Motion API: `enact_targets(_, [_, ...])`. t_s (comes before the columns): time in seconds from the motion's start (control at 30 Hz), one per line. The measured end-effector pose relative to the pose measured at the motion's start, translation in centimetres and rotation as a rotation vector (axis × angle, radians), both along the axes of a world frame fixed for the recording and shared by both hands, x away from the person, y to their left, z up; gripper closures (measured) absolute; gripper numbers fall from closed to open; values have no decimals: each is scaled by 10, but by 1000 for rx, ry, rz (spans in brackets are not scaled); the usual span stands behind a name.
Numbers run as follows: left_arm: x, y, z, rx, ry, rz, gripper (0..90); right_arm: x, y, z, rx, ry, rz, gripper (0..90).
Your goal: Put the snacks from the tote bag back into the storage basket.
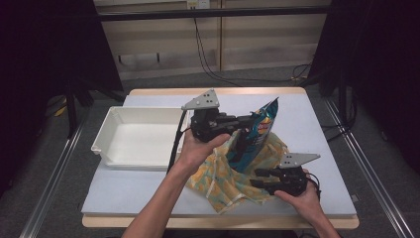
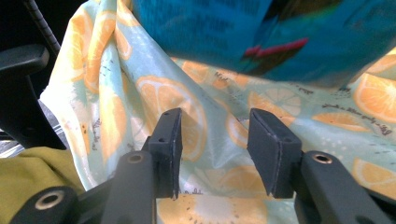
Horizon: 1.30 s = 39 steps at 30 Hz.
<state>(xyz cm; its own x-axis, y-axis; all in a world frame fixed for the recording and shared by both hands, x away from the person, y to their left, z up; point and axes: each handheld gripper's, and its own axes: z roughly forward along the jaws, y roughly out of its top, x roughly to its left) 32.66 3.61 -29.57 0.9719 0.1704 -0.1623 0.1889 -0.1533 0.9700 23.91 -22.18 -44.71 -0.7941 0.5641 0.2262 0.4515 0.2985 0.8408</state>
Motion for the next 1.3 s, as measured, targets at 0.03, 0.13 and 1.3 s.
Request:
enact_targets(0.03, [0, 0, 3, -3, -6, -5, 900, 0, -1, 1, 0, -8, -2, 546])
enact_targets(0.13, [0, 0, 11, -9, -16, -8, 900, -1, -3, 3, 4, -18, -10, 506])
enact_targets(1.3, [21, 46, 72, -76, -39, 71, 900, -24, -36, 13, 56, -89, -143, 305])
